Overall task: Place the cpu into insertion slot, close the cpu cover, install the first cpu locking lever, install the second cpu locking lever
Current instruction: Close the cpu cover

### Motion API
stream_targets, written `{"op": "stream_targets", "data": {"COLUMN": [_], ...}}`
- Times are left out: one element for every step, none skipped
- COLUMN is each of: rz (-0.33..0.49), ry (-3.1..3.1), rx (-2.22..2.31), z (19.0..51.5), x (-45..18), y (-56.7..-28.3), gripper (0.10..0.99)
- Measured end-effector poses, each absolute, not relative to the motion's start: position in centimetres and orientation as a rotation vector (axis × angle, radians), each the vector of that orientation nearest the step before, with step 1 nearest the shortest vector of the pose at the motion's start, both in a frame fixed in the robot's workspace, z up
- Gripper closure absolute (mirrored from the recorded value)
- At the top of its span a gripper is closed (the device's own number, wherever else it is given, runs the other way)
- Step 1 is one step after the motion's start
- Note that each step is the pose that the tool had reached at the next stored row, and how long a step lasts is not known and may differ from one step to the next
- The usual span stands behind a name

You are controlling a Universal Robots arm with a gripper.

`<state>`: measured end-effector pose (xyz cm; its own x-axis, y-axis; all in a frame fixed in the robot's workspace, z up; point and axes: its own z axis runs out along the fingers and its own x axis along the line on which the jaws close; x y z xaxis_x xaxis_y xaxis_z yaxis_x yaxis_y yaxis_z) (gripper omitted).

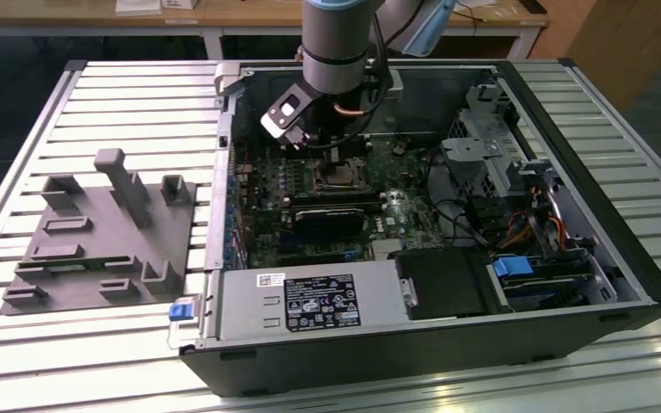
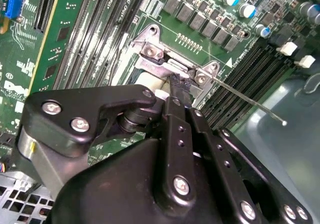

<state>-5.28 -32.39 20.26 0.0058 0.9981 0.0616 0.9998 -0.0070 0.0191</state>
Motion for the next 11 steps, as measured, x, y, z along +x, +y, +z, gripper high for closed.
{"op": "stream_targets", "data": {"rz": [-0.089,-0.089,-0.089,-0.089,-0.089,-0.088,-0.088,-0.088,-0.089,-0.089,-0.089], "ry": [-2.192,-2.192,-2.192,-2.192,-2.192,-2.192,-2.192,-2.192,-2.192,-2.192,-2.192], "rx": [-2.206,-2.207,-2.207,-2.207,-2.207,-2.207,-2.207,-2.207,-2.207,-2.207,-2.207], "z": [20.18,20.13,20.06,20.01,19.98,19.97,19.96,19.96,19.96,20.01,20.13], "x": [-5.28,-5.28,-5.28,-5.28,-5.29,-5.28,-5.28,-5.28,-5.27,-5.26,-5.26], "y": [-32.39,-32.39,-32.39,-32.39,-32.39,-32.40,-32.40,-32.39,-32.39,-32.39,-32.39], "gripper": [0.969,0.969,0.969,0.969,0.969,0.969,0.969,0.969,0.969,0.969,0.969]}}
